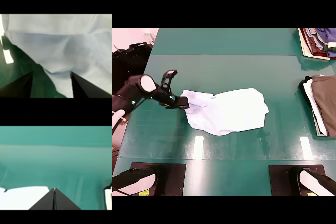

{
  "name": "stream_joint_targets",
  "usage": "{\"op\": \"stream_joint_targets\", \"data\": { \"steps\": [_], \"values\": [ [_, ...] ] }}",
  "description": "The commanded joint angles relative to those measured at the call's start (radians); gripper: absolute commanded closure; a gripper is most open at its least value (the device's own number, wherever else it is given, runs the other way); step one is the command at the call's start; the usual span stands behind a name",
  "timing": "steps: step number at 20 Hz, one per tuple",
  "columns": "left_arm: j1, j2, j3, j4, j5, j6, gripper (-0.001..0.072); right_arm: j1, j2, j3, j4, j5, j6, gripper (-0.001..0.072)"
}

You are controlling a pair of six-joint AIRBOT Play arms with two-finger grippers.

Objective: Fold the shirts.

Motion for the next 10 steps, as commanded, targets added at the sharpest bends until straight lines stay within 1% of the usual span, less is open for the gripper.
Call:
{"op": "stream_joint_targets", "data": {
  "steps": [1,3,6,7,10],
  "values": [
    [0.014,0.001,-0.134,-0.14,0.208,-0.016,0.0176,0.048,-0.054,0.0,0.001,0.033,-0.001,0.0693],
    [0.014,0.0,-0.153,-0.172,0.252,-0.016,0.0176,0.084,-0.089,0.0,0.0,0.033,0.0,0.0693],
    [0.014,-0.001,-0.152,-0.171,0.262,-0.016,0.0178,0.127,-0.143,0.0,-0.002,0.034,-0.001,0.0692],
    [0.014,-0.001,-0.152,-0.171,0.262,-0.016,0.0213,0.138,-0.161,0.0,-0.007,0.034,-0.001,0.0693],
    [0.014,-0.001,-0.152,-0.171,0.278,-0.014,0.0539,0.145,-0.215,0.0,-0.006,0.054,-0.001,0.0692]
  ]
}}
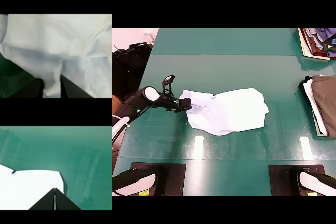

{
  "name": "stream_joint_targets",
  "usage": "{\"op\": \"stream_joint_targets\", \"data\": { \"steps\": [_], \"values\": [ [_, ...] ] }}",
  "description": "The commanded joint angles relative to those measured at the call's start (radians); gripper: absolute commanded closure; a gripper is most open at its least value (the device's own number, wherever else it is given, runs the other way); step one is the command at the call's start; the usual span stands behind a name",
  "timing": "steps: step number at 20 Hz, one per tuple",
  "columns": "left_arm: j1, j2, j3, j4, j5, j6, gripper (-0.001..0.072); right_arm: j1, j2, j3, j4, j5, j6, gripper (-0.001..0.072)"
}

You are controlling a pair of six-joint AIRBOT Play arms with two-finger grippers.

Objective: Fold the shirts.

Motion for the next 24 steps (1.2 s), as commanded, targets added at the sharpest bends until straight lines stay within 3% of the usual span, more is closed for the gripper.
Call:
{"op": "stream_joint_targets", "data": {
  "steps": [1,6,10,11,12,13,18,21,24],
  "values": [
    [0.001,0.0,-0.006,-0.012,0.054,0.002,0.0687,0.016,-0.069,0.0,-0.003,0.033,0.0,0.0693],
    [0.027,0.02,0.114,0.056,0.046,0.003,0.0682,0.016,-0.178,-0.004,-0.109,0.149,-0.001,0.0692],
    [0.049,0.045,0.315,0.096,-0.006,0.043,0.0682,0.021,-0.189,-0.235,-0.103,0.044,-0.001,0.0688],
    [0.049,0.045,0.349,0.096,-0.024,0.049,0.0682,0.034,-0.189,-0.325,-0.094,0.005,-0.001,0.0553],
    [0.049,0.045,0.365,0.095,-0.031,0.048,0.0681,0.045,-0.189,-0.41,-0.08,-0.032,-0.001,0.0304],
    [0.049,0.045,0.367,0.093,-0.03,0.048,0.0681,0.059,-0.189,-0.504,-0.048,-0.08,-0.003,0.0238],
    [0.048,0.032,0.365,0.093,-0.071,0.048,0.0681,0.185,-0.197,-0.823,0.033,-0.311,-0.06,0.0276],
    [0.048,0.032,0.365,0.092,-0.074,0.048,0.0681,0.249,-0.252,-0.866,0.148,-0.366,-0.103,0.0276],
    [0.048,0.032,0.365,0.093,-0.089,0.048,0.0681,0.299,-0.298,-0.866,0.163,-0.43,-0.103,0.0286]
  ]
}}
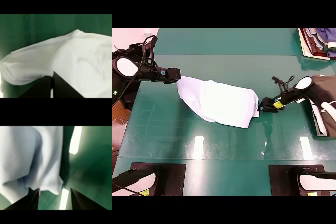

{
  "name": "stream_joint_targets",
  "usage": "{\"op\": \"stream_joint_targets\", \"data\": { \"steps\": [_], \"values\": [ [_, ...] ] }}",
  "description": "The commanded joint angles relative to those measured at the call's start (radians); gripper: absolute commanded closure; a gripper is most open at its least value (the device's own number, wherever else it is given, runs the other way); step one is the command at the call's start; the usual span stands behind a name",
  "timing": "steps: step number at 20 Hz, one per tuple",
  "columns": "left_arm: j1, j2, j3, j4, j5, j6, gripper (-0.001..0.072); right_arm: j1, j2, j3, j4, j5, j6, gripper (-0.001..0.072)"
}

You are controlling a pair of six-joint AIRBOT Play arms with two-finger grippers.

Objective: Fold the shirts.

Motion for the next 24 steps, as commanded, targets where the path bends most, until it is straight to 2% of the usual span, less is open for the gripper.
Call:
{"op": "stream_joint_targets", "data": {
  "steps": [1,2,3,7,10,12,18,24],
  "values": [
    [0.001,-0.001,0.002,0.001,-0.02,0.002,0.0681,0.058,-0.04,-0.031,0.046,-0.101,-0.021,0.0429],
    [0.001,0.0,0.003,0.002,-0.019,0.001,0.0681,0.063,-0.037,-0.031,0.046,-0.111,-0.031,0.0626],
    [0.001,0.0,0.004,0.001,-0.016,0.001,0.0682,0.062,-0.028,-0.031,0.044,-0.122,-0.046,0.0693],
    [0.002,0.085,0.078,0.057,-0.02,0.001,0.0682,-0.026,0.124,-0.007,-0.017,-0.146,-0.047,0.0694],
    [0.002,0.214,0.232,0.128,-0.023,0.002,0.0682,-0.145,0.299,0.146,-0.142,-0.056,-0.045,0.0695],
    [0.002,0.297,0.344,0.135,-0.03,0.002,0.0682,-0.209,0.411,0.277,-0.17,-0.038,-0.044,0.0695],
    [0.002,0.46,0.597,0.128,-0.132,0.001,0.0682,-0.317,0.646,0.577,-0.171,-0.047,-0.044,0.0695],
    [0.002,0.507,0.703,0.069,-0.214,0.0,0.0682,-0.465,0.725,0.744,-0.169,0.007,-0.043,0.0695]
  ]
}}
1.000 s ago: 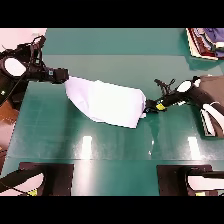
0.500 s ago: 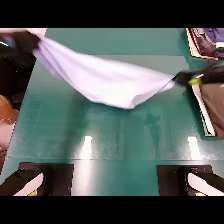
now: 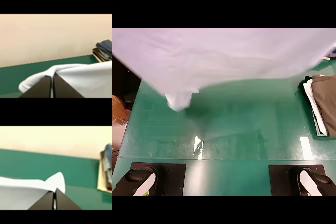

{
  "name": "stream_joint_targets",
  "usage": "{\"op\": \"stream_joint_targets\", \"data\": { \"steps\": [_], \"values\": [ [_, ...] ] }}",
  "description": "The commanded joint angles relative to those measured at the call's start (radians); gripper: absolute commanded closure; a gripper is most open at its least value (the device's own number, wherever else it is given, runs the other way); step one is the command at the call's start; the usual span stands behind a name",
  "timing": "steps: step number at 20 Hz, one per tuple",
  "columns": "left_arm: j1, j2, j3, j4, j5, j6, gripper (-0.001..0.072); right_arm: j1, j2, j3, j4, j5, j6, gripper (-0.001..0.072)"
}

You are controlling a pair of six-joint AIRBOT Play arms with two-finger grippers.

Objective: Fold the shirts.

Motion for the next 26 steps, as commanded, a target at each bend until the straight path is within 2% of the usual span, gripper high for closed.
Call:
{"op": "stream_joint_targets", "data": {
  "steps": [1,7,9,11,14,17,21,22,23,24,25,26],
  "values": [
    [0.001,0.021,0.058,-0.043,-0.061,0.0,0.0682,-0.091,0.034,0.103,-0.007,0.058,0.002,0.0695],
    [0.001,-0.093,-0.064,-0.039,-0.253,0.018,0.0682,-0.085,-0.146,0.145,-0.012,0.294,0.108,0.0695],
    [0.001,-0.163,-0.194,-0.036,-0.259,0.042,0.0682,-0.023,-0.272,0.145,-0.061,0.393,0.141,0.0695],
    [0.001,-0.249,-0.35,-0.037,-0.237,0.042,0.0682,0.07,-0.402,0.145,-0.179,0.448,0.144,0.0695],
    [0.001,-0.39,-0.562,-0.037,-0.086,0.042,0.0681,0.204,-0.629,0.146,-0.326,0.465,0.144,0.0695],
    [0.001,-0.558,-0.624,-0.036,0.11,0.105,0.0681,0.263,-0.825,0.146,-0.323,0.379,0.15,0.0695],
    [0.002,-0.663,-0.615,-0.036,0.317,0.111,0.0679,0.278,-0.934,0.147,-0.313,0.242,0.178,0.0693],
    [0.002,-0.664,-0.615,-0.035,0.329,0.112,0.0525,0.277,-0.939,0.147,-0.312,0.229,0.177,0.0609],
    [0.002,-0.663,-0.61,-0.035,0.321,0.11,0.0224,0.268,-0.938,0.15,-0.313,0.237,0.177,0.03],
    [0.01,-0.663,-0.592,-0.032,0.273,0.11,0.0158,0.258,-0.938,0.163,-0.313,0.267,0.177,0.024],
    [0.029,-0.66,-0.565,-0.032,0.177,0.11,0.0222,0.248,-0.932,0.172,-0.312,0.311,0.177,0.0242],
    [0.055,-0.649,-0.549,-0.032,0.074,0.111,0.0226,0.233,-0.912,0.164,-0.312,0.346,0.167,0.0246]
  ]
}}
